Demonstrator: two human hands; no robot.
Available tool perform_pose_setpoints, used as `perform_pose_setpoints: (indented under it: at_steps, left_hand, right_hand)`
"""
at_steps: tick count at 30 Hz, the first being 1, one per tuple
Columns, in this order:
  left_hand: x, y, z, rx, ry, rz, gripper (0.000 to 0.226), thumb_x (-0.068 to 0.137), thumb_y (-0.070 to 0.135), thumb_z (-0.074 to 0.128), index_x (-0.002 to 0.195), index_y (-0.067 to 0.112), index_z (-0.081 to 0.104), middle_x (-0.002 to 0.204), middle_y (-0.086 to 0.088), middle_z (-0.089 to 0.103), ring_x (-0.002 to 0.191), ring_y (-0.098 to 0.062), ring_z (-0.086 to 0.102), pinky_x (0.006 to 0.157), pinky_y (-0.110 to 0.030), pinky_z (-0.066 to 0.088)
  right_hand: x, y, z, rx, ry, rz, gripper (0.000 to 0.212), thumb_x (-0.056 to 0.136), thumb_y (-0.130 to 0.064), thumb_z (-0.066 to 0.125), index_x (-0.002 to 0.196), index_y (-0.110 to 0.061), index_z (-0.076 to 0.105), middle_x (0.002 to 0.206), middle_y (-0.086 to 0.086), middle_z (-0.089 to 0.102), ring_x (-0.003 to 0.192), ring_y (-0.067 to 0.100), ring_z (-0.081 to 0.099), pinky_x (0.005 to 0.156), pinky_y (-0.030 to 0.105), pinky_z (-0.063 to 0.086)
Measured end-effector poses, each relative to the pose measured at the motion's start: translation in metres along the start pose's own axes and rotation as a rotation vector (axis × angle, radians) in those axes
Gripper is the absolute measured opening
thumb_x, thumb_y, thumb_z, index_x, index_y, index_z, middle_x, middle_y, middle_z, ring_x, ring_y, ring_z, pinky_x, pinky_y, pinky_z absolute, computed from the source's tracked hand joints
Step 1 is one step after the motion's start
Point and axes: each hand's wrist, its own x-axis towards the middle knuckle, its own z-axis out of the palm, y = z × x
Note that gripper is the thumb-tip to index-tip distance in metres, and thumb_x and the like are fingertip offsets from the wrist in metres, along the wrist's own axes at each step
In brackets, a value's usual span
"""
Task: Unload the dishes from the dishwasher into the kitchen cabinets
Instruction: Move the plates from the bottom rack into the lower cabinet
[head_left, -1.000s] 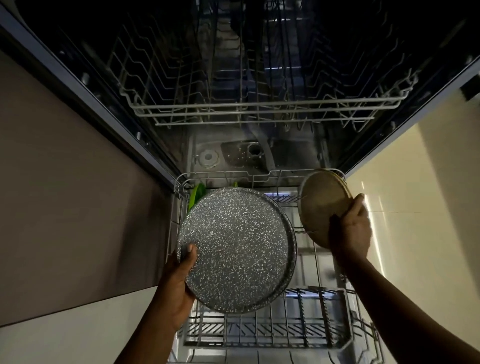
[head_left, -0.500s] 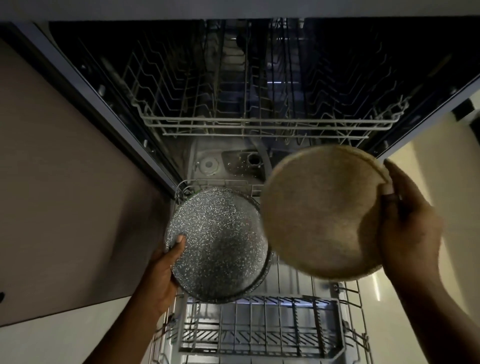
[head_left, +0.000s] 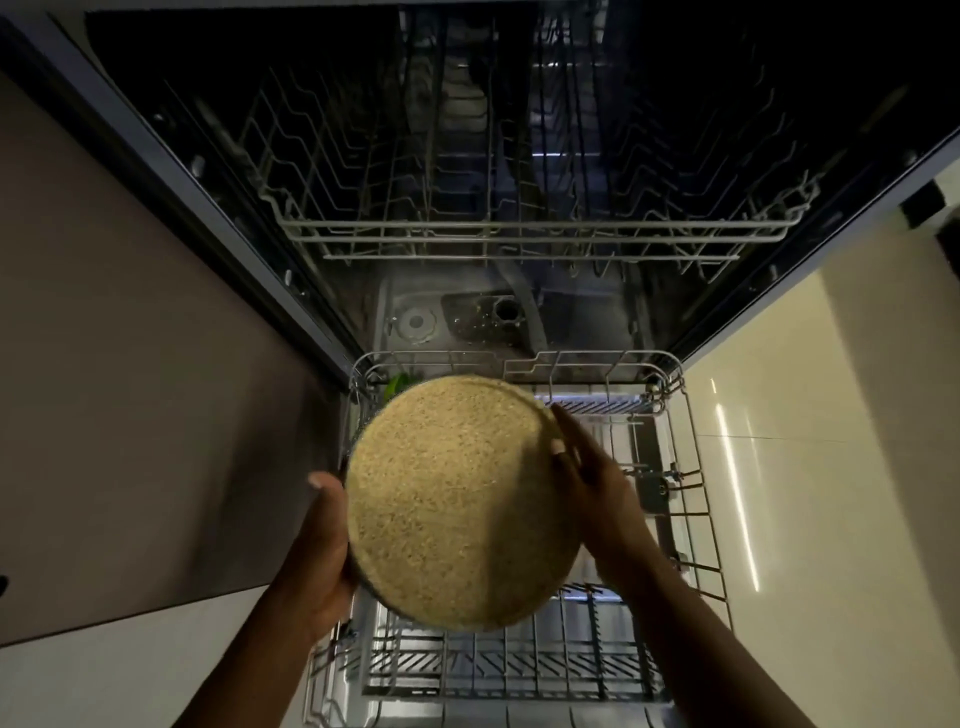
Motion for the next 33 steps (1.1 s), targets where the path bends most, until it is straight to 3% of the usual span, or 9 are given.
perform_pose_setpoints:
  at_steps: [3, 6, 12, 14, 17, 21, 25, 29, 33]
  left_hand:
    - [-0.004, 0.006, 0.009, -0.068, -0.002, 0.003, 0.061, 0.068, 0.058, 0.073, 0.121, 0.029, 0.06, 0.12, 0.003, 0.068, 0.111, -0.017, 0.064, 0.078, -0.035, 0.058]
    - [-0.007, 0.012, 0.025, -0.132, 0.07, -0.016, 0.026, 0.092, 0.023, 0.052, 0.116, 0.023, 0.063, 0.114, 0.0, 0.071, 0.107, -0.019, 0.066, 0.084, -0.039, 0.052]
    - [-0.03, 0.051, 0.05, -0.194, 0.215, -0.001, 0.023, 0.09, 0.024, 0.052, 0.106, 0.013, 0.065, 0.103, -0.008, 0.074, 0.097, -0.03, 0.067, 0.076, -0.041, 0.051]
    - [-0.045, 0.071, 0.056, -0.209, 0.211, -0.001, 0.02, 0.092, 0.025, 0.051, 0.103, 0.016, 0.065, 0.092, -0.005, 0.076, 0.09, -0.029, 0.067, 0.07, -0.039, 0.051]
    - [-0.073, 0.108, 0.062, -0.237, 0.218, -0.012, 0.025, 0.091, 0.028, 0.052, 0.108, 0.016, 0.066, 0.102, -0.011, 0.073, 0.095, -0.034, 0.065, 0.074, -0.044, 0.051]
    - [-0.127, 0.171, 0.072, -0.255, 0.179, 0.021, 0.032, 0.091, 0.028, 0.053, 0.117, 0.013, 0.064, 0.107, -0.016, 0.071, 0.097, -0.036, 0.066, 0.074, -0.044, 0.052]
    - [-0.19, 0.239, 0.08, -0.278, 0.109, 0.088, 0.03, 0.092, 0.025, 0.049, 0.114, 0.011, 0.063, 0.096, -0.018, 0.072, 0.086, -0.035, 0.066, 0.067, -0.038, 0.051]
    - [-0.248, 0.311, 0.078, -0.274, 0.089, 0.194, 0.022, 0.093, 0.021, 0.048, 0.107, 0.012, 0.063, 0.08, -0.014, 0.074, 0.083, -0.034, 0.064, 0.067, -0.037, 0.049]
    - [-0.304, 0.375, 0.067, -0.24, 0.081, 0.283, 0.03, 0.091, 0.018, 0.05, 0.117, 0.007, 0.061, 0.097, -0.019, 0.07, 0.09, -0.036, 0.063, 0.07, -0.039, 0.049]
  right_hand:
    - [-0.003, 0.0, 0.003, -0.189, 0.024, -0.064, 0.053, 0.1, -0.02, 0.042, 0.146, -0.04, 0.026, 0.123, -0.008, 0.05, 0.112, 0.012, 0.052, 0.078, 0.017, 0.044]
    - [-0.006, -0.009, -0.002, -0.185, 0.072, -0.087, 0.055, 0.1, -0.012, 0.043, 0.145, -0.038, 0.028, 0.12, -0.004, 0.052, 0.107, 0.008, 0.051, 0.083, 0.019, 0.042]
    - [-0.019, -0.071, -0.015, -0.1, 0.095, -0.122, 0.027, 0.1, -0.023, 0.043, 0.123, -0.028, 0.057, 0.103, -0.001, 0.065, 0.072, -0.009, 0.06, 0.061, 0.008, 0.044]
    - [-0.027, -0.099, -0.016, -0.091, 0.101, -0.116, 0.03, 0.1, -0.02, 0.044, 0.128, -0.019, 0.055, 0.101, 0.009, 0.066, 0.076, 0.002, 0.065, 0.061, 0.007, 0.046]
    - [-0.048, -0.142, -0.017, -0.191, 0.13, -0.18, 0.043, 0.099, -0.014, 0.044, 0.139, -0.031, 0.042, 0.119, 0.007, 0.063, 0.104, 0.02, 0.062, 0.08, 0.015, 0.046]
    - [-0.08, -0.218, -0.029, -0.258, 0.09, -0.155, 0.036, 0.103, -0.028, 0.033, 0.135, -0.036, 0.048, 0.123, 0.004, 0.059, 0.084, 0.006, 0.055, 0.061, 0.0, 0.037]
    - [-0.121, -0.304, -0.031, -0.343, 0.08, -0.253, 0.041, 0.101, -0.019, 0.034, 0.136, -0.037, 0.049, 0.125, -0.003, 0.057, 0.113, 0.02, 0.054, 0.088, 0.028, 0.042]
    - [-0.161, -0.384, -0.024, -0.349, 0.074, -0.322, 0.041, 0.098, -0.014, 0.037, 0.133, -0.028, 0.054, 0.126, 0.002, 0.061, 0.11, 0.021, 0.056, 0.095, 0.035, 0.047]
    - [-0.202, -0.452, -0.016, -0.339, 0.061, -0.424, 0.04, 0.095, -0.016, 0.042, 0.132, -0.023, 0.055, 0.132, 0.002, 0.059, 0.117, 0.021, 0.055, 0.102, 0.036, 0.044]
